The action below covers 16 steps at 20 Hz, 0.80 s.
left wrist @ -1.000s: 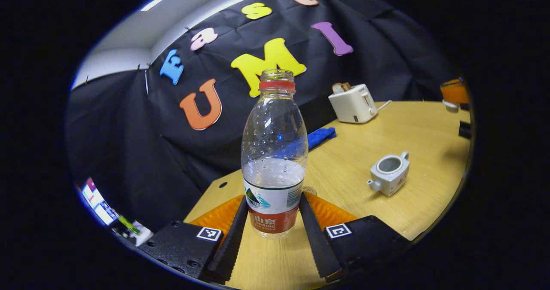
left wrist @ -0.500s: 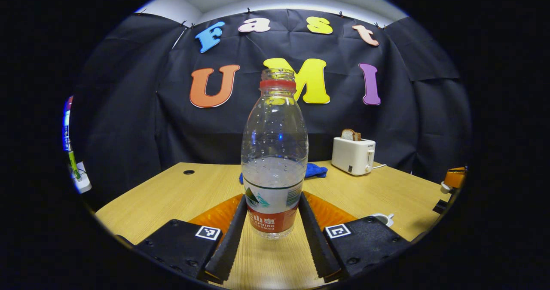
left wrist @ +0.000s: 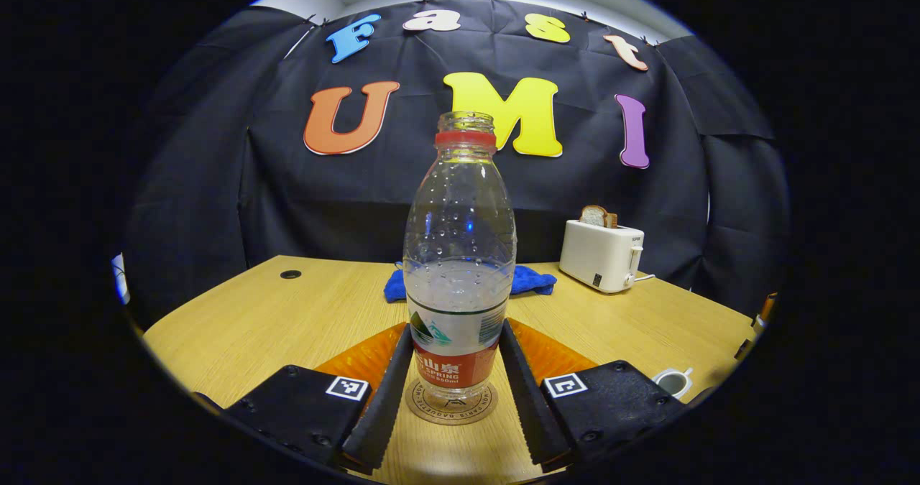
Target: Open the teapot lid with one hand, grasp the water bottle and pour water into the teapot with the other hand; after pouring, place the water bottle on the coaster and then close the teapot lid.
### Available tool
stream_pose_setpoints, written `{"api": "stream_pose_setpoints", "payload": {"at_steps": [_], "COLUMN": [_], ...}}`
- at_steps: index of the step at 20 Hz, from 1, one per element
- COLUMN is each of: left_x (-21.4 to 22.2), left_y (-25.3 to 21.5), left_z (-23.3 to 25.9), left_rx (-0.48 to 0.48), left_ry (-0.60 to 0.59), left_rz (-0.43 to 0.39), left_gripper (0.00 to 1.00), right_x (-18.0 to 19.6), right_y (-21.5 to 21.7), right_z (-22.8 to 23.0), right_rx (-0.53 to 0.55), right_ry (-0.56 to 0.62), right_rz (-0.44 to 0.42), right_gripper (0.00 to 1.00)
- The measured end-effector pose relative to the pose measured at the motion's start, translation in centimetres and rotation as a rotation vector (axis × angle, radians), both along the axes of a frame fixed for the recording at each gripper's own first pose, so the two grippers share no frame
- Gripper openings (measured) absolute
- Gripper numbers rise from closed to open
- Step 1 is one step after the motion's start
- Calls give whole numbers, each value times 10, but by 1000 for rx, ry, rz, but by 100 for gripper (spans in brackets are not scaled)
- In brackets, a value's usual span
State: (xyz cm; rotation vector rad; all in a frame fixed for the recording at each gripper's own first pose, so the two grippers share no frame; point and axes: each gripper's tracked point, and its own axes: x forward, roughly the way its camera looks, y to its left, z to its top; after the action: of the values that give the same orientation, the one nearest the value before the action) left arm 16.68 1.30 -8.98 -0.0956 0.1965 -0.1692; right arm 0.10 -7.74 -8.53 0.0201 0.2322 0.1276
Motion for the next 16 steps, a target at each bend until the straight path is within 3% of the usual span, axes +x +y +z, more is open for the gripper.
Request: {"api": "stream_pose_setpoints", "payload": {"at_steps": [5, 16], "left_x": [5, 6], "left_y": [-1, 3], "left_z": [-28, -29], "left_rx": [26, 38], "left_ry": [68, 84], "left_rz": [-3, -10], "left_gripper": [74, 80], "right_x": [1, -1], "right_y": [-6, -3], "right_z": [-6, -6], "right_rx": [-1, -3], "right_ry": [12, 9], "right_rz": [-14, -12], "right_gripper": [0, 0]}}
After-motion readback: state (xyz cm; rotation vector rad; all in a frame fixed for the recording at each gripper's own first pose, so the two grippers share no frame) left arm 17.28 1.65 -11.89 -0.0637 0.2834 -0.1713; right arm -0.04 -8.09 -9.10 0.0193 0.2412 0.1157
